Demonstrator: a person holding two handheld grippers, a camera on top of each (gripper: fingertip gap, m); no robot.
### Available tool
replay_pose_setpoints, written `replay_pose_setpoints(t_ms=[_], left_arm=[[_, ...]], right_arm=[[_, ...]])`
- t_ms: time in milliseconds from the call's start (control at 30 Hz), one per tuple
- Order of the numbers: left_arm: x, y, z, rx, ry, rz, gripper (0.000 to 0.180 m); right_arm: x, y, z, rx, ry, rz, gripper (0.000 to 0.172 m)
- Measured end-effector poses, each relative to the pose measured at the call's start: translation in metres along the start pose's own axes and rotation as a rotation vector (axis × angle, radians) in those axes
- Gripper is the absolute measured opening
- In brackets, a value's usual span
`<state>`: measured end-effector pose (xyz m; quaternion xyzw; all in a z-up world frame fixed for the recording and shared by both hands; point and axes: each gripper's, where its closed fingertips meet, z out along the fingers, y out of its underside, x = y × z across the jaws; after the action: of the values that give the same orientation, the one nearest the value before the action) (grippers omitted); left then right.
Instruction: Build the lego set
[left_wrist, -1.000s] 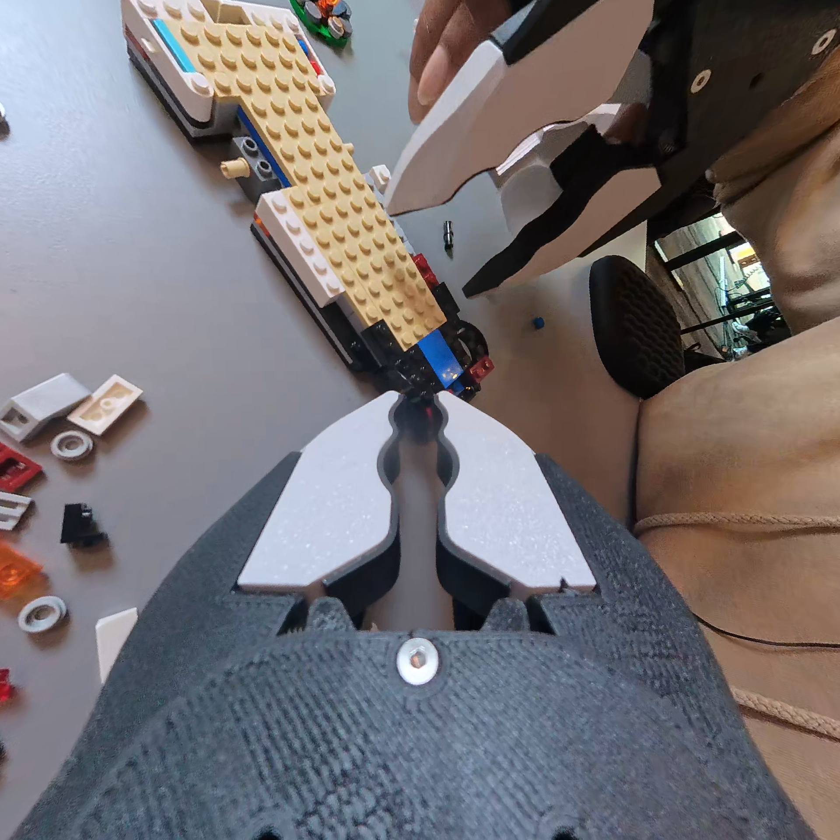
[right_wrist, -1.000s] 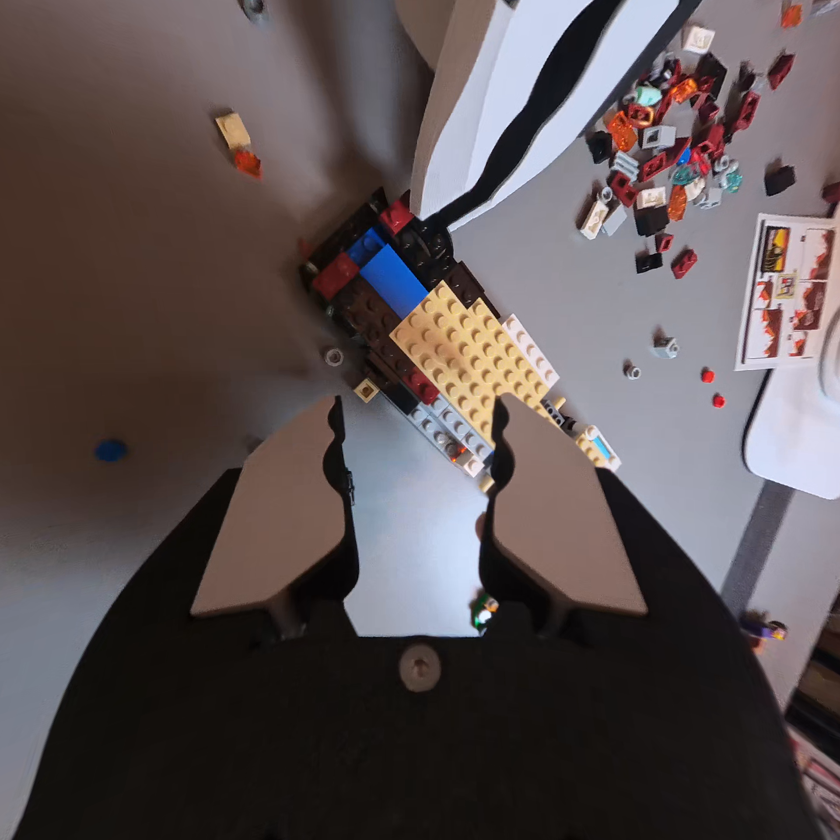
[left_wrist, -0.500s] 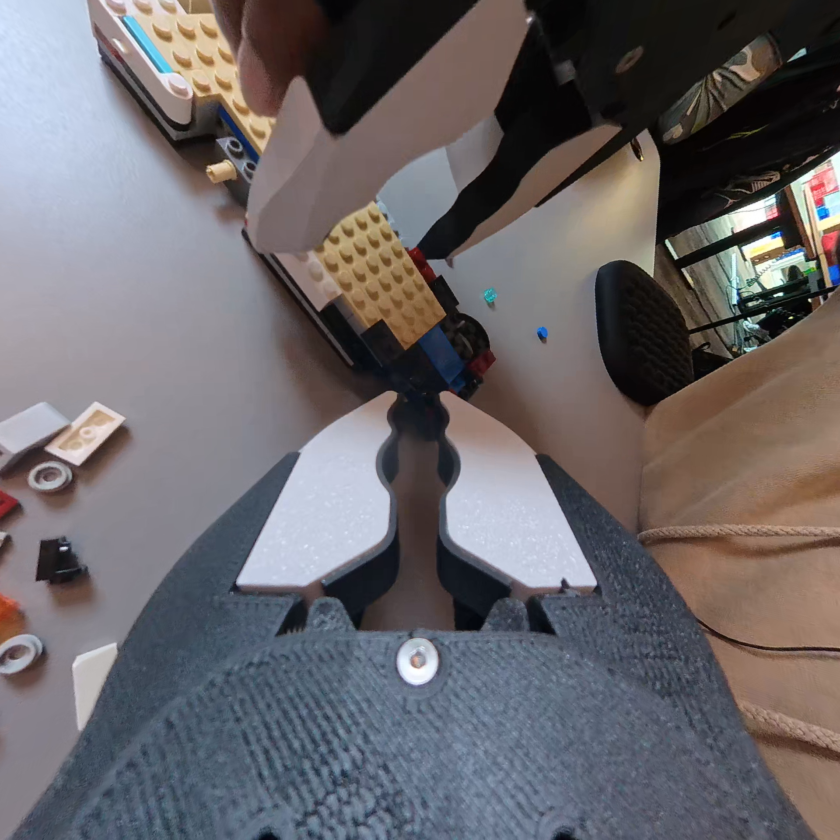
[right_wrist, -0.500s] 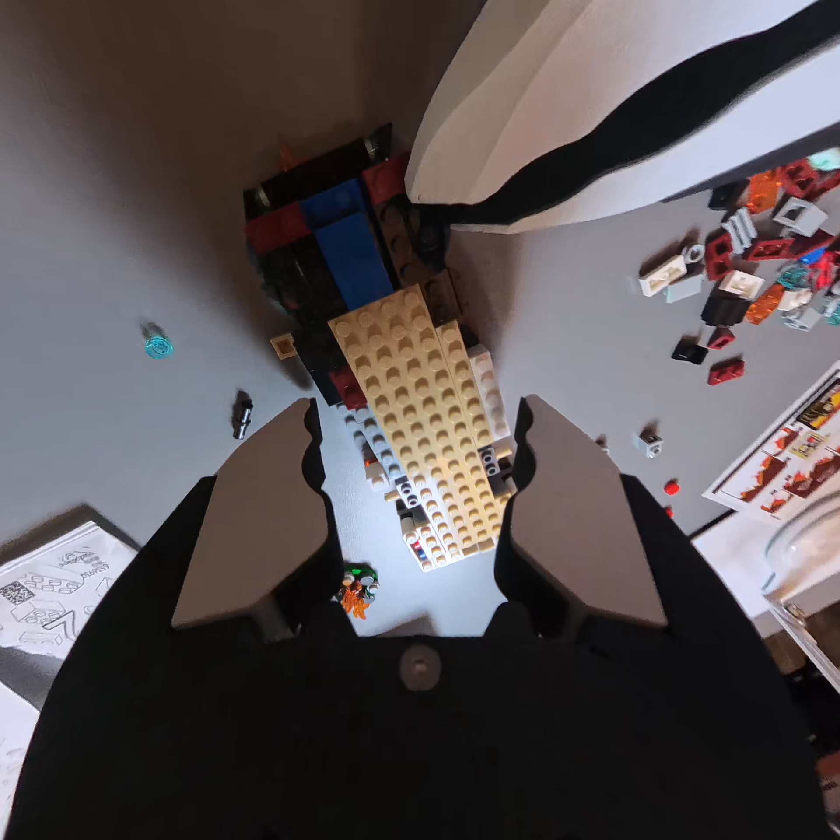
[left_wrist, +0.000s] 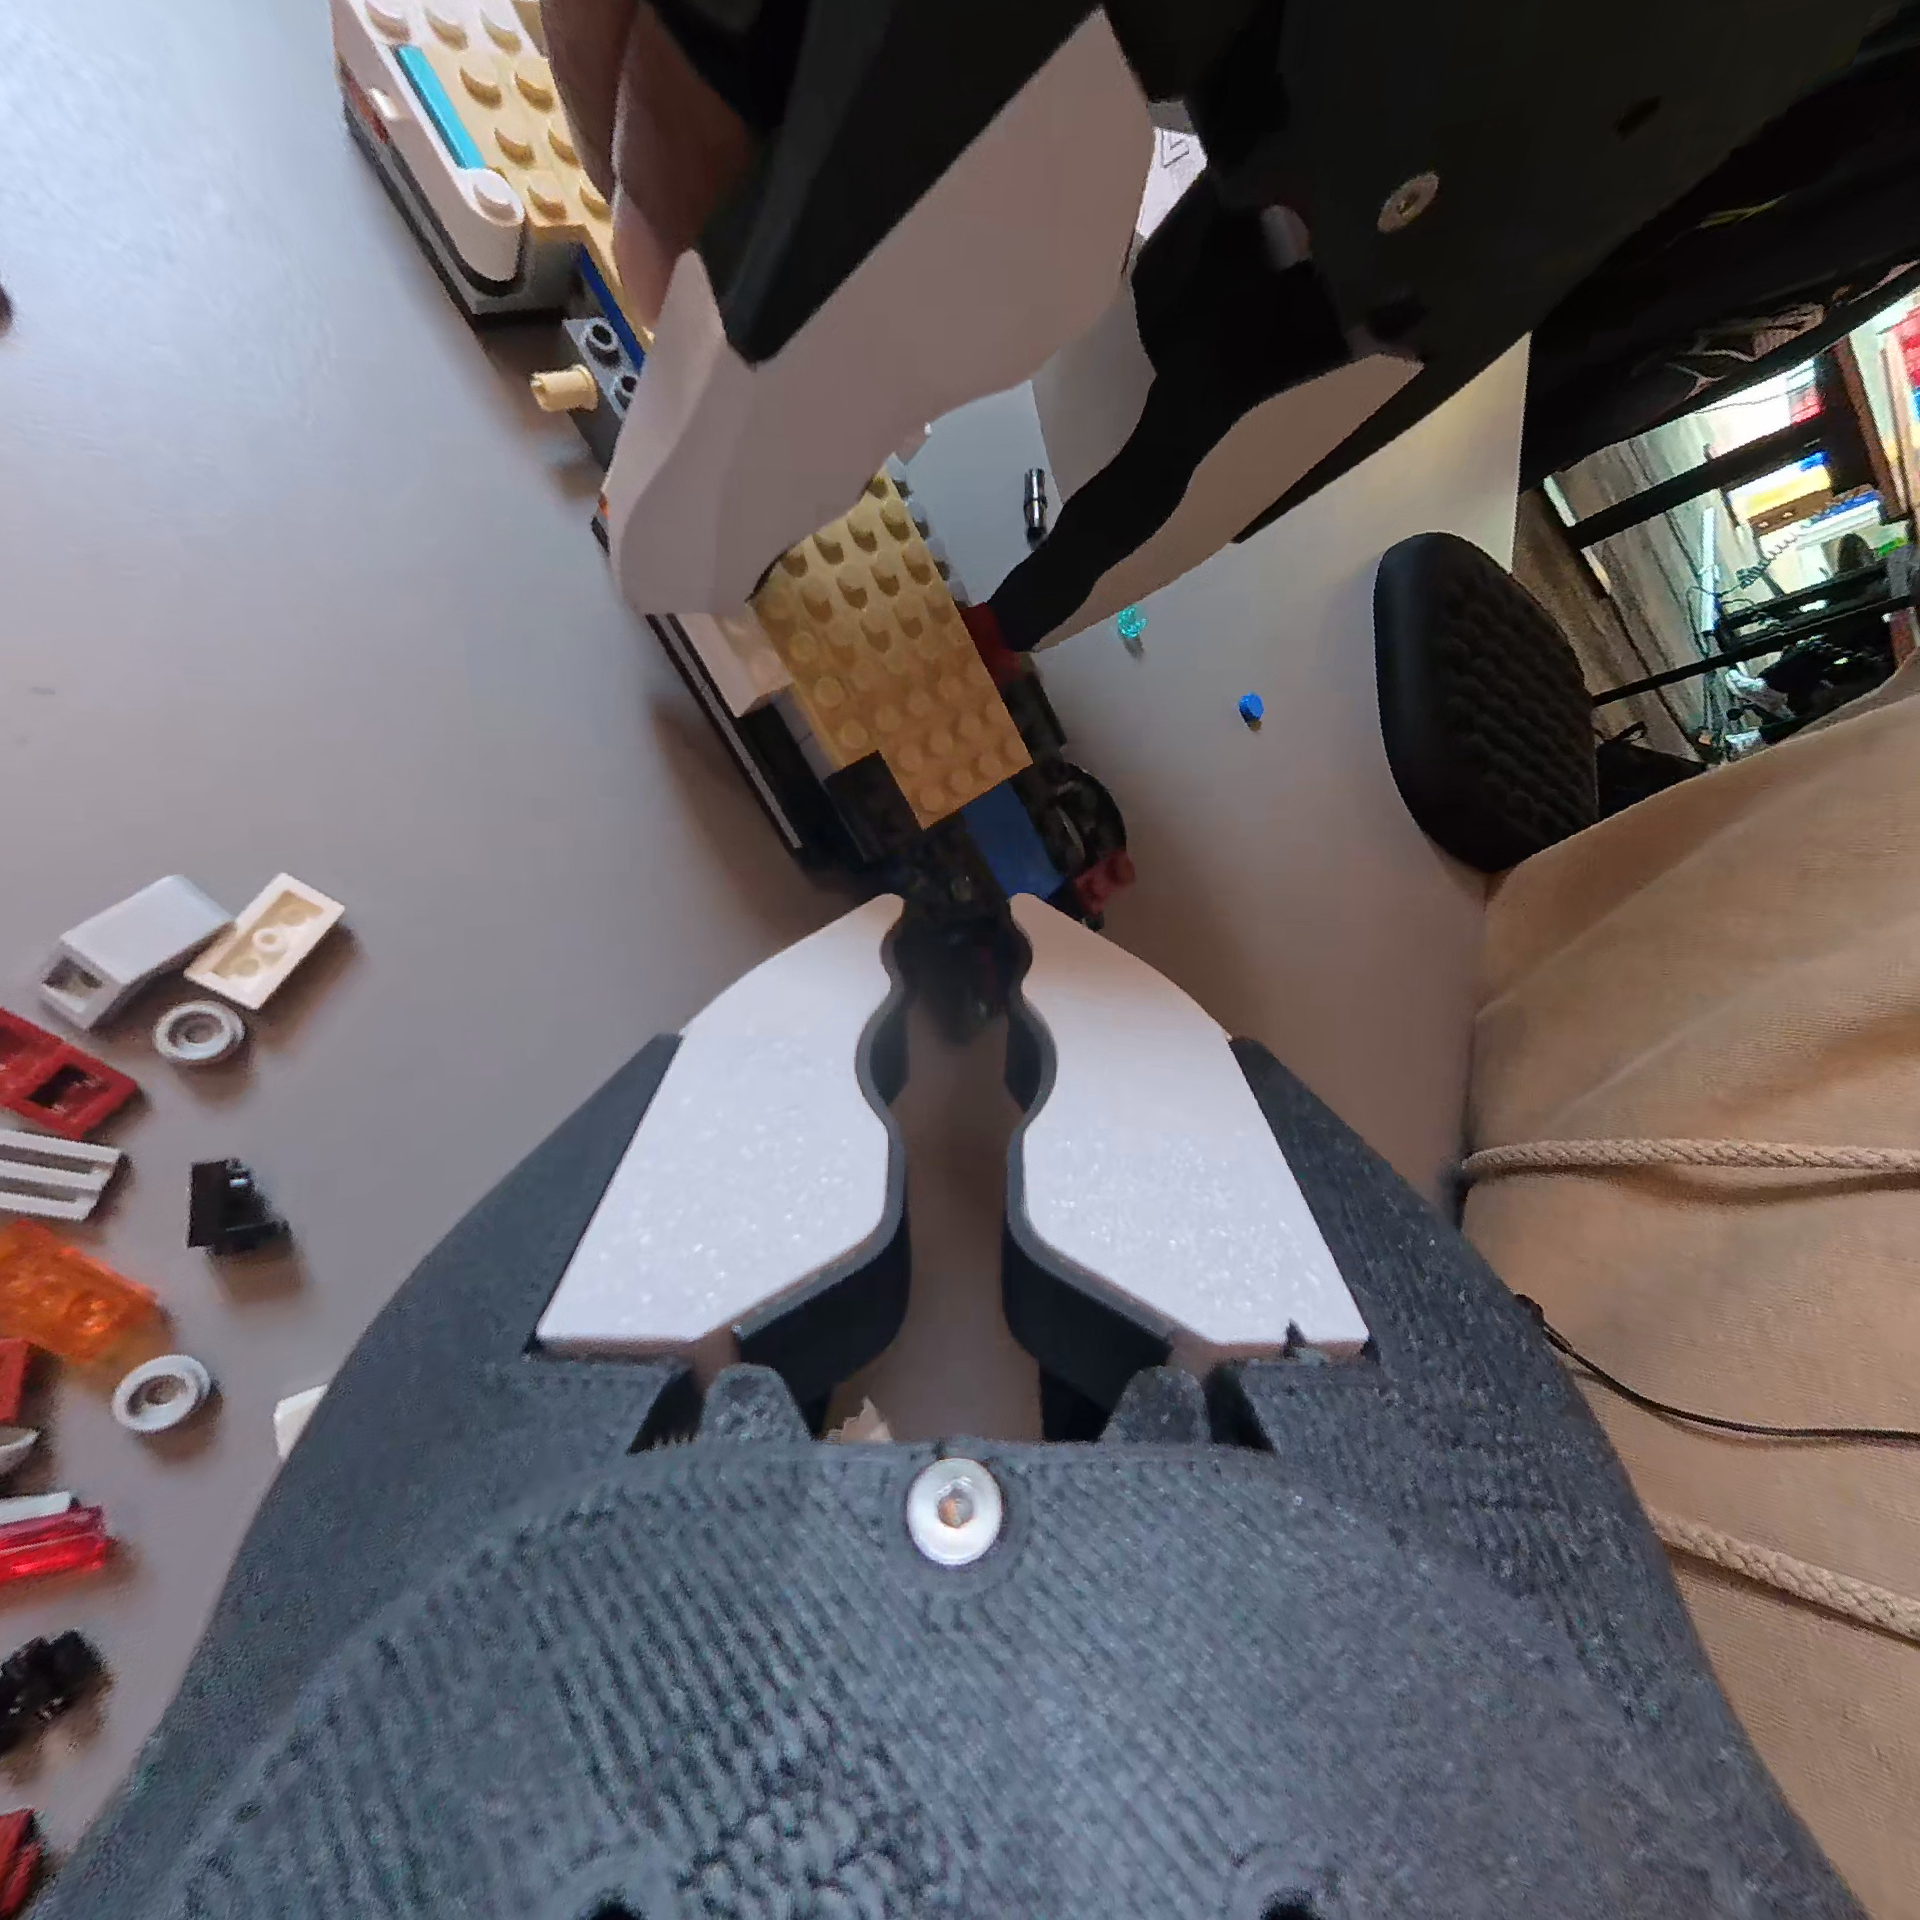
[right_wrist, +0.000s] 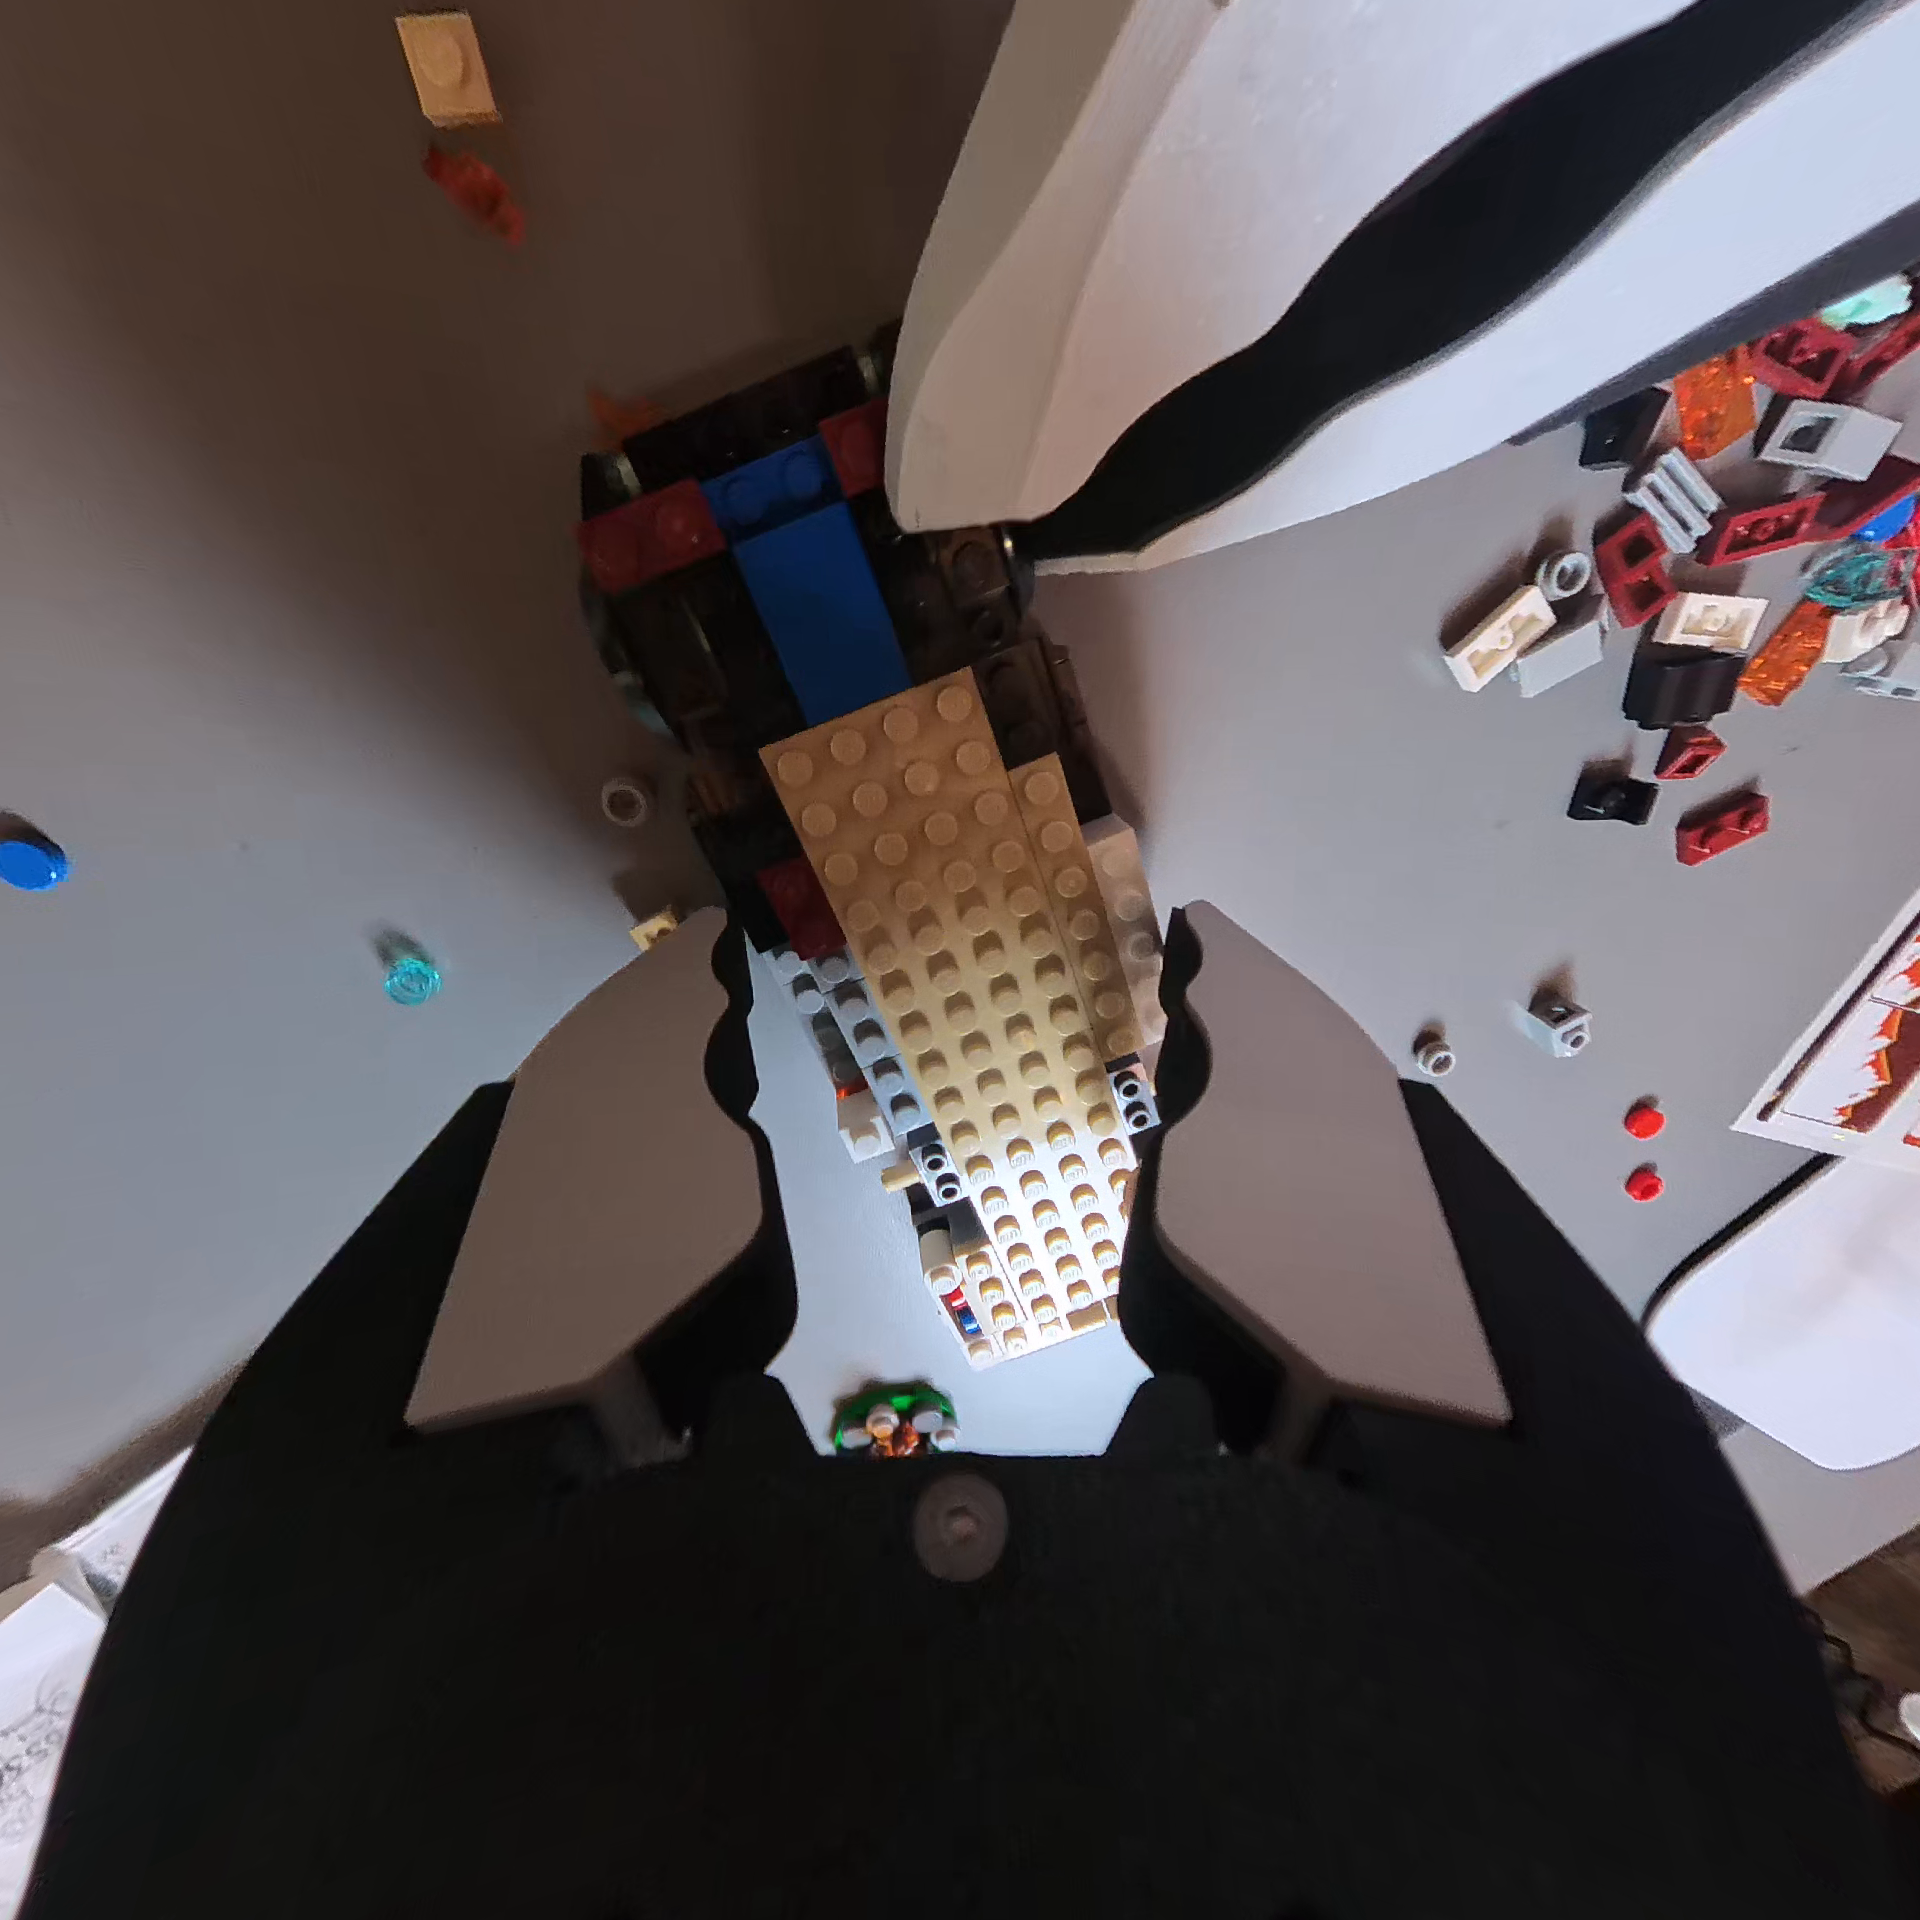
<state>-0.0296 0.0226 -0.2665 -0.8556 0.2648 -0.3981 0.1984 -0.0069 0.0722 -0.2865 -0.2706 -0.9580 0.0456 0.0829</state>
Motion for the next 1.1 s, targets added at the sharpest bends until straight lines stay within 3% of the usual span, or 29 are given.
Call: replay_pose_setpoints(t_ms=[633, 1000, 1100], left_arm=[[-0.005, 0.002, 0.001, -0.181, -0.008, 0.007, 0.013], [-0.007, 0.002, 0.000, -0.145, -0.070, 0.048, 0.014], [-0.006, -0.007, -0.018, -0.061, -0.109, 0.089, 0.027]], right_arm=[[-0.002, -0.004, 0.000, 0.055, 0.009, 0.090, 0.075], [-0.002, -0.006, 0.000, 0.075, 0.013, 0.117, 0.075], [-0.002, -0.005, 0.000, 0.084, 0.019, 0.133, 0.075]])
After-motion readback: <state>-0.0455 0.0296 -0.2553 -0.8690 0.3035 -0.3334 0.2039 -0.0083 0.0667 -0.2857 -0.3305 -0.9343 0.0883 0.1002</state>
